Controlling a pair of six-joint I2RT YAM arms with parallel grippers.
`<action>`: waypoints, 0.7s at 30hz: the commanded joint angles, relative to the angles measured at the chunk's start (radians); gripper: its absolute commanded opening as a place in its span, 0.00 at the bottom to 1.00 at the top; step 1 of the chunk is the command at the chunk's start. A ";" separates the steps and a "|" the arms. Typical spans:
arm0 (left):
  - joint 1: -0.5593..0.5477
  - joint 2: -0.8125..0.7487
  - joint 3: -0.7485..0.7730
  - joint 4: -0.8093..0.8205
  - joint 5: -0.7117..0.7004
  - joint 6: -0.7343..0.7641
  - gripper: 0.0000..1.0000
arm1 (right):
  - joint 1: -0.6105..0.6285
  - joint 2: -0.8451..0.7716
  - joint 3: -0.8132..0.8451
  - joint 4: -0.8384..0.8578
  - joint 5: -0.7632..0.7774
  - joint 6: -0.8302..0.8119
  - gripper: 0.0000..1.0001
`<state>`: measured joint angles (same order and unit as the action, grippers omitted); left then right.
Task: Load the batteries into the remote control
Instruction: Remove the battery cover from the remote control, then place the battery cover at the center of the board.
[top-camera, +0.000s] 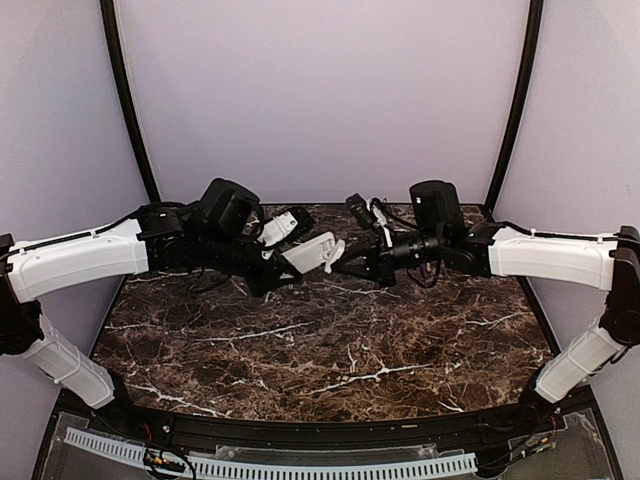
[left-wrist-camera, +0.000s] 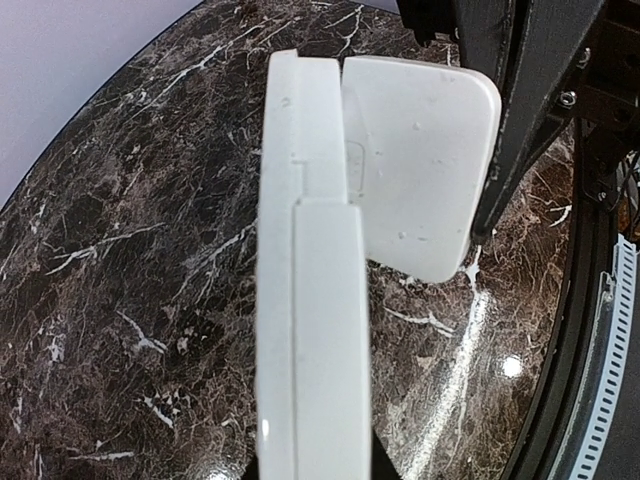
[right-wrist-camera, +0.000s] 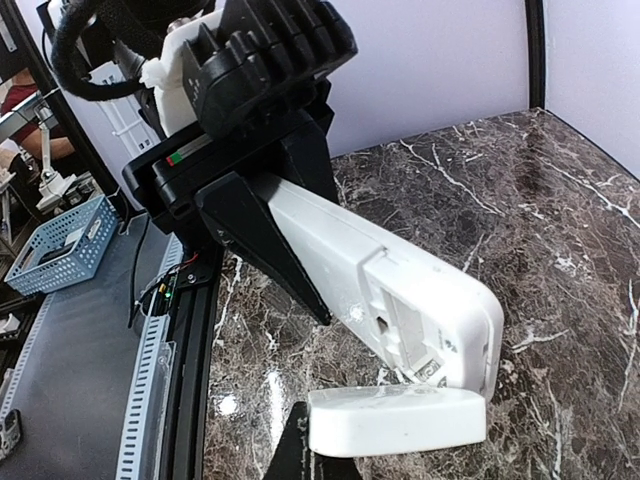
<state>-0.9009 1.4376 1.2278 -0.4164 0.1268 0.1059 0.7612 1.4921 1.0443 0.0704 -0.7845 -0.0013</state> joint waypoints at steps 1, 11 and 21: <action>0.022 -0.040 -0.008 0.017 -0.024 -0.029 0.00 | -0.001 -0.021 0.035 -0.017 0.073 0.024 0.00; 0.096 -0.085 -0.030 -0.013 -0.168 -0.097 0.00 | -0.059 0.053 0.225 -0.574 0.456 0.071 0.00; 0.117 -0.142 -0.055 -0.001 -0.170 -0.100 0.00 | -0.076 0.361 0.439 -1.135 0.724 0.077 0.00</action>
<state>-0.7792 1.3224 1.1873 -0.4198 -0.0425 0.0174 0.6846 1.7782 1.4292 -0.8017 -0.1619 0.0807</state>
